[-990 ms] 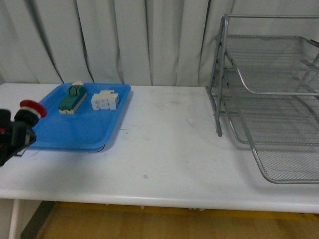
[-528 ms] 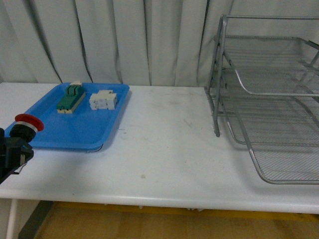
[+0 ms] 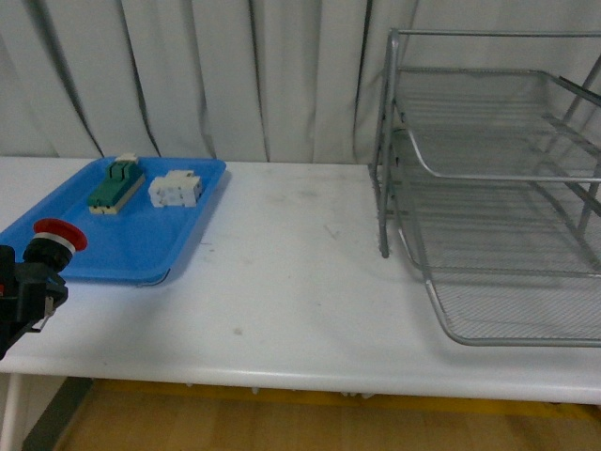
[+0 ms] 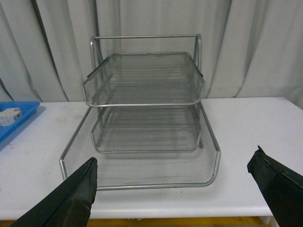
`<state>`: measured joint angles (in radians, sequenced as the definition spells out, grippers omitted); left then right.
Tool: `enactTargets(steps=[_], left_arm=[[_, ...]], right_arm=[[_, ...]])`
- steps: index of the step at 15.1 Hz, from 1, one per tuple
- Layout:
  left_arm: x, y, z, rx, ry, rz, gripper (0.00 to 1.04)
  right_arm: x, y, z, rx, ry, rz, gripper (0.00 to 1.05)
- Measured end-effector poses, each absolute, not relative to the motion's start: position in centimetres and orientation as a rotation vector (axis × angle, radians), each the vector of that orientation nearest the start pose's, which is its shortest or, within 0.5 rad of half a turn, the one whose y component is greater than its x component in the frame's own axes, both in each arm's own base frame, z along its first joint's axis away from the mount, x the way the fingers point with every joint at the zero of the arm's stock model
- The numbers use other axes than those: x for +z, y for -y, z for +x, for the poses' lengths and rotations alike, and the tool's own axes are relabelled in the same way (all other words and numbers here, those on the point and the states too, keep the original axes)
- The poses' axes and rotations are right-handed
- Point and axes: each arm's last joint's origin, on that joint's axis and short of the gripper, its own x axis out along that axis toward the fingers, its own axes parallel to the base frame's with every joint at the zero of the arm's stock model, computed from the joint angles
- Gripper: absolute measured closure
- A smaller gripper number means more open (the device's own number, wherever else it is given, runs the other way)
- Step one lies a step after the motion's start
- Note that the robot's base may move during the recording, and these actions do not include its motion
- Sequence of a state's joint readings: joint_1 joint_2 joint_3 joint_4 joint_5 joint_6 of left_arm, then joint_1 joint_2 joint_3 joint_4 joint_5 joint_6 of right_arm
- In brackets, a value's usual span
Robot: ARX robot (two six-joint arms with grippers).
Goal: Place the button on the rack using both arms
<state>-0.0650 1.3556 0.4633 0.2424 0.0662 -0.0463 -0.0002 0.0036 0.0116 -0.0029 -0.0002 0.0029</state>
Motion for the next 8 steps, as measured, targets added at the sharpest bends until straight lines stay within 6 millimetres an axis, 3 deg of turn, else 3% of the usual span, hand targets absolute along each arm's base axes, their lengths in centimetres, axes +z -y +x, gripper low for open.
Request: enactTargets(steps=[4,7,8], left_arm=[[14.9,2.6,24.5,-0.140,-0.658,-0.036,0.69],[16.5,5.9,26.6,-0.213,-0.621,-0.014,0.69],[17.2,7.8,27.6,-0.245,-0.605,-0.004,0.69]], right_arm=[[16.7,0.0,9.7,-0.001,0.005,0.003,0.06],[16.7,0.0,9.7,-0.004,0.005,0.003,0.06],[16.7,0.0,9.7,-0.004,0.004,0.003,0.06]])
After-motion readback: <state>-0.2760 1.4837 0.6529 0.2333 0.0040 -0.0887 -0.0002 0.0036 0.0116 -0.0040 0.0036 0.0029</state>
